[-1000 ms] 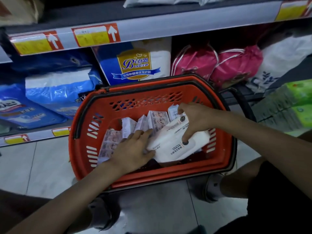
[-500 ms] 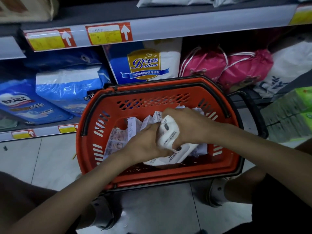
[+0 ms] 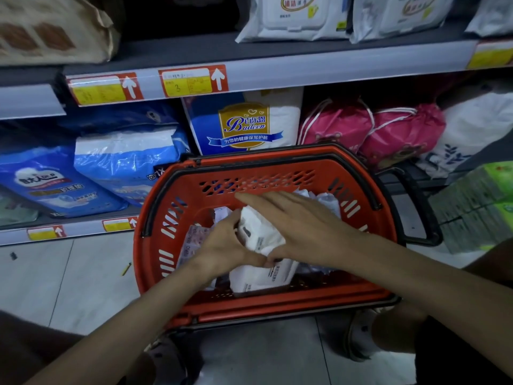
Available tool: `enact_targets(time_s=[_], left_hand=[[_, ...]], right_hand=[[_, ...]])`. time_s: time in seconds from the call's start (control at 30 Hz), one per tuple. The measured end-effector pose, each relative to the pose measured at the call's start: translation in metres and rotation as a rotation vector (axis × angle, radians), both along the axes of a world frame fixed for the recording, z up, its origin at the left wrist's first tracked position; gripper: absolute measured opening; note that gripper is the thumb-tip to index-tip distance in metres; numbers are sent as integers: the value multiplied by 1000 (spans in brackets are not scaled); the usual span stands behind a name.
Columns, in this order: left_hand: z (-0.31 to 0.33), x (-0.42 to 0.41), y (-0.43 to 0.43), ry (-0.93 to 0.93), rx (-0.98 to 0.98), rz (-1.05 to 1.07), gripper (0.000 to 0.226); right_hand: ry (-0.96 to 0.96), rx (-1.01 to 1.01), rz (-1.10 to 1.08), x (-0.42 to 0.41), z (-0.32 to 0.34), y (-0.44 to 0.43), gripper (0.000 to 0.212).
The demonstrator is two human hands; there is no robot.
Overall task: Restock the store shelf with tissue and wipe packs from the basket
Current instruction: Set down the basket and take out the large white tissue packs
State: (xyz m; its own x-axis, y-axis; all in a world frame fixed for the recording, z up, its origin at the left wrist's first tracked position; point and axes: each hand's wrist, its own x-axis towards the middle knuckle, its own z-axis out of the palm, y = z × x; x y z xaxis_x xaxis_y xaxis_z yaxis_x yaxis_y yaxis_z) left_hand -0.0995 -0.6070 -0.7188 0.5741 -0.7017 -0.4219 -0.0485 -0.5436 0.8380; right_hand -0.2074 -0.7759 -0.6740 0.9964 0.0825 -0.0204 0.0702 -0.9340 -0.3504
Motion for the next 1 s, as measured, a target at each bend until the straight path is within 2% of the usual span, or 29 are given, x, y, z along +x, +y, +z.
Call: enact_targets(time_s=[0.1,0.2,0.37,0.43,0.5,0.6,0.67,0.73,0.87,1.0], left_hand=[[13,3,4,151,-120,215,80],[26,13,6,293,-234,368,72],[51,21,7,596,-399,561,56],[58,21,7,736,-466,632,50],[63,20,5,821,-517,695,50],[69,16,5,874,-566,739,52],[72,11,5,899,-580,730,55],[74,8,7,905,-584,704,58],[76,6,12,867,-595,633,61],[80,5,18,841,-596,608,67]], right_hand=[[-163,-49,-81,1,7,-6,108],[-202,1,-254,3,14,-12,99],[-146,312,-509,3,23,-11,97],[-196,451,-501,0,28,-7,95],[-238,408,-389,-2,30,-4,102],[-274,198,-262,-2,26,-5,121],[-334,103,-247,0,22,-5,120],[-385,107,-256,3,23,-5,110],[-416,344,-314,2,36,-6,96],[-375,785,-433,3,51,-10,83]])
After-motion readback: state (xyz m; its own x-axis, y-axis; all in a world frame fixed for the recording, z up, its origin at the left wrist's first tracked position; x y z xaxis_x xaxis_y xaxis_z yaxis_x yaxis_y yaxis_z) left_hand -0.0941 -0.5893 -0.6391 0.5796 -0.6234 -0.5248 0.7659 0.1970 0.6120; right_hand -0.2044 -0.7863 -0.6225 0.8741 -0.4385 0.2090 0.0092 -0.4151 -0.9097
